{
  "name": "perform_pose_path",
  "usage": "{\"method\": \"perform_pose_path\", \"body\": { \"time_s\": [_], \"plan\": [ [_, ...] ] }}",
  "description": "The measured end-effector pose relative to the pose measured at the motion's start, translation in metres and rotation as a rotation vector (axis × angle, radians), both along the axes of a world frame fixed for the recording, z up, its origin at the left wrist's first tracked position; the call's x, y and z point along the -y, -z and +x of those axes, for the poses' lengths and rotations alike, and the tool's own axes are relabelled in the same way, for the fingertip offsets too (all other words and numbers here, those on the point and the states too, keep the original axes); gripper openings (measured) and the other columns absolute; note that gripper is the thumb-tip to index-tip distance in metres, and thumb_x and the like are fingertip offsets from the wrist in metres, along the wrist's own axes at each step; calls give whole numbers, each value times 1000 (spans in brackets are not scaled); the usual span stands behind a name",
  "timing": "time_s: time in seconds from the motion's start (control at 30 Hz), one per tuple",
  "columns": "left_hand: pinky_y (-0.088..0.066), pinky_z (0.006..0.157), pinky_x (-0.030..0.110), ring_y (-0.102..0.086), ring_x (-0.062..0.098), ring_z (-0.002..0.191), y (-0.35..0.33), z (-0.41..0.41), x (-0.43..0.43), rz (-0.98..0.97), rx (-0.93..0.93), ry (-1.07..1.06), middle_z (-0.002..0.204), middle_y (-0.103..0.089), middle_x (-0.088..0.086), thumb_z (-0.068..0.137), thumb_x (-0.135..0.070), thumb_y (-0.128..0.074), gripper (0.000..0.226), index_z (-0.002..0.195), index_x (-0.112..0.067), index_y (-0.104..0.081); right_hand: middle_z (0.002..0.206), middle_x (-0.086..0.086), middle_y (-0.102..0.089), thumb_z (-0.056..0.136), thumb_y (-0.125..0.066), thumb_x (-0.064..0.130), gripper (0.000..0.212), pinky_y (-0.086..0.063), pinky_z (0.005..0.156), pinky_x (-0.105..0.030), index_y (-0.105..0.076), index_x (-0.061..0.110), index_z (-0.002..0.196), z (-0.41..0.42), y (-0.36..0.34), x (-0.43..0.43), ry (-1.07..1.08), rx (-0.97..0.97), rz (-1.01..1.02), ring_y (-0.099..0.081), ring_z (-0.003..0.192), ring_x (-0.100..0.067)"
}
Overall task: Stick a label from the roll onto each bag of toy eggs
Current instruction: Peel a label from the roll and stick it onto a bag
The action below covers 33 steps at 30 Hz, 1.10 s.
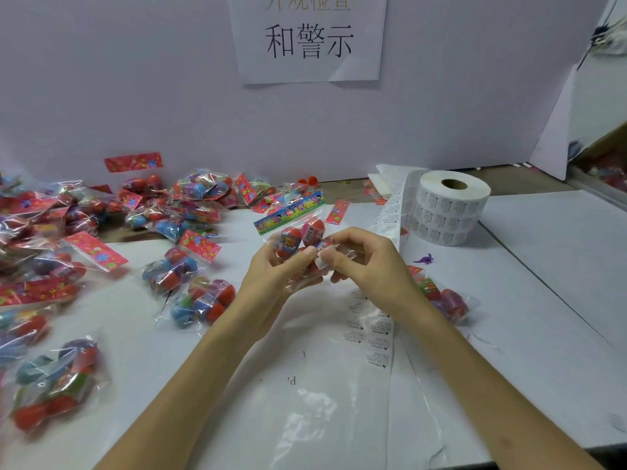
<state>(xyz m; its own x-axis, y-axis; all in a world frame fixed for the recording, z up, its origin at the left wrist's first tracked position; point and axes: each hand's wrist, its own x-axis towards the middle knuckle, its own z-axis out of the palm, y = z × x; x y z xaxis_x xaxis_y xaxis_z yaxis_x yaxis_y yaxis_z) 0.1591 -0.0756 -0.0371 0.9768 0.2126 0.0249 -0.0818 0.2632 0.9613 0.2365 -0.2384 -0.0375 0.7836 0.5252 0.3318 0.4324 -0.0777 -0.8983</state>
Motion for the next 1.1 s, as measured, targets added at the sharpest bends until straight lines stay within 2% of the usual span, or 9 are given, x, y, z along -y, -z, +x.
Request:
{"method": "perform_pose_path", "body": {
  "time_s": [0.17,0.33,0.43,0.53,0.7,0.8,0.87,0.97,1.1],
  "plan": [
    [-59,79,30,-74,28,102,0,0,0,-6,-6,-12,118,-74,17,84,-27,-72,58,135,-4,-57,91,-1,-75,101,-62,23,12,-61,79,-45,-71,16,106,1,0,0,-11,-26,-6,-73,73,-24],
    [-59,79,28,-75,27,101,-2,-1,0,29,10,3,111,-77,12,79,-26,-83,56,128,-12,-61,86,1,-74,101,-60,22,11,-61,75,-44,-70,19,104,-2,-2,0,11,-15,8,-73,70,-23],
    [-60,82,32,-74,30,104,-1,0,0,69,16,-17,114,-76,11,74,-17,-85,63,131,-15,-59,81,0,-74,95,-66,36,15,-60,75,-46,-70,22,101,-5,-4,1,36,-1,9,-73,67,-21],
    [-61,83,34,-74,32,105,-1,1,0,103,5,-20,116,-75,12,69,-13,-87,70,132,-14,-57,75,3,-73,85,-73,47,26,-60,70,-40,-70,23,93,-8,-3,1,77,18,3,-71,62,-16],
    [-62,87,40,-73,35,105,-2,1,1,116,-26,7,120,-71,19,60,-3,-93,87,136,-12,-52,73,-3,-72,92,-74,29,15,-59,71,-46,-69,15,89,-1,-2,3,52,-44,46,-70,60,-24],
    [-61,91,43,-73,36,107,0,2,0,99,-11,30,122,-70,21,59,7,-86,89,138,-10,-50,76,-5,-74,95,-70,24,12,-58,65,-40,-69,14,89,1,-4,4,17,-80,63,-69,61,-24],
    [-61,88,40,-73,36,106,1,3,-1,82,1,55,122,-70,23,61,7,-81,86,139,-9,-49,79,-6,-75,98,-65,22,15,-58,62,-35,-70,10,90,2,-5,6,-3,-104,88,-70,62,-24],
    [-59,86,37,-73,35,107,-1,3,-2,60,-4,97,123,-70,21,64,0,-86,86,141,-11,-49,78,-4,-75,101,-62,23,18,-59,62,-34,-70,12,90,2,-6,8,19,-57,77,-69,61,-22],
    [-60,79,32,-75,30,101,0,2,4,88,-8,6,114,-75,13,64,-27,-92,79,133,-16,-57,75,-4,-72,99,-65,24,11,-60,70,-48,-69,16,95,-2,-4,6,22,-18,20,-71,64,-25]
  ]
}}
